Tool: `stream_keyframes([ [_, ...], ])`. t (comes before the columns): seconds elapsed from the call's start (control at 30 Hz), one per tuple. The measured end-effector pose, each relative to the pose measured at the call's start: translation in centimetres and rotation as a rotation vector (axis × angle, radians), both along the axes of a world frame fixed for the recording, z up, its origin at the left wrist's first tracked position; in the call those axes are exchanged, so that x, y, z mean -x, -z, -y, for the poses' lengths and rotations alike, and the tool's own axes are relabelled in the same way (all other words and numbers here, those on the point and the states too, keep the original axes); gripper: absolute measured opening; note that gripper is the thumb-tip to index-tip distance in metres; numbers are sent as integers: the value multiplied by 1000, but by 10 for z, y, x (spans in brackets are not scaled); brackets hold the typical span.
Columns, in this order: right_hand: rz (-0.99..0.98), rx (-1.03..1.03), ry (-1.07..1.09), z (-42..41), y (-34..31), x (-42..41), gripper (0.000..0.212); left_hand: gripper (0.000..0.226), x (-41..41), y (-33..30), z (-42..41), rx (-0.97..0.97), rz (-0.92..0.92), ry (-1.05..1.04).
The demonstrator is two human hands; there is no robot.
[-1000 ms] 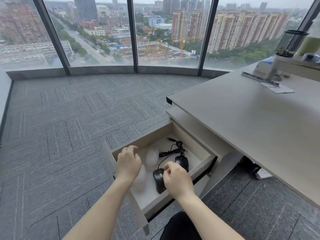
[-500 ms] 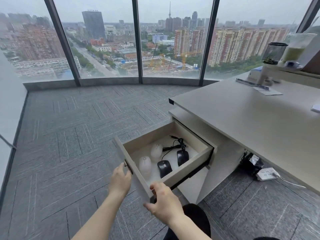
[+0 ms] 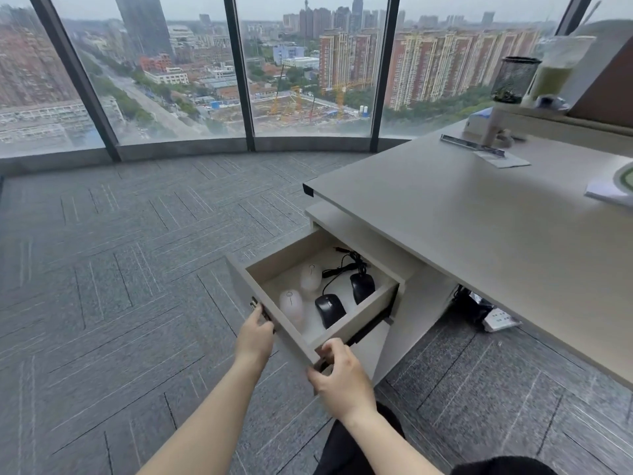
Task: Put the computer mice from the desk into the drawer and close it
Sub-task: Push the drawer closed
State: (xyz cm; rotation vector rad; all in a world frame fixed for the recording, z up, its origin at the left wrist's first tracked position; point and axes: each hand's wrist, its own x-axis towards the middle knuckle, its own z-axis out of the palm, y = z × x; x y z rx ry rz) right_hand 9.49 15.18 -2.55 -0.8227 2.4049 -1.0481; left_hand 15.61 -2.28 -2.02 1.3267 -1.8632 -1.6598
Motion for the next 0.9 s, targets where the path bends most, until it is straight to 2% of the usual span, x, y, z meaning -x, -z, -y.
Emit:
stream_keyframes([
  [0.13, 5, 36, 151, -7, 4, 32, 45, 67, 48, 6, -5, -132, -84, 5],
  [0.27, 58, 77, 285, -12, 6, 58, 71, 69, 85, 3, -10, -175, -115, 20],
  [0.43, 114, 143, 436, -14, 12, 96, 87, 64, 136, -3, -21, -253, -202, 15],
  [0.63, 124, 117, 514, -14, 16, 139, 87, 56, 180, -2, -33, -448, -318, -43],
  [0.77, 150, 141, 538, -12, 21, 161, 85, 56, 200, 2, -39, -482, -344, -22],
  [0.9, 134, 161, 538, -11, 27, 177, 78, 65, 213, 5, -40, -505, -367, 13],
])
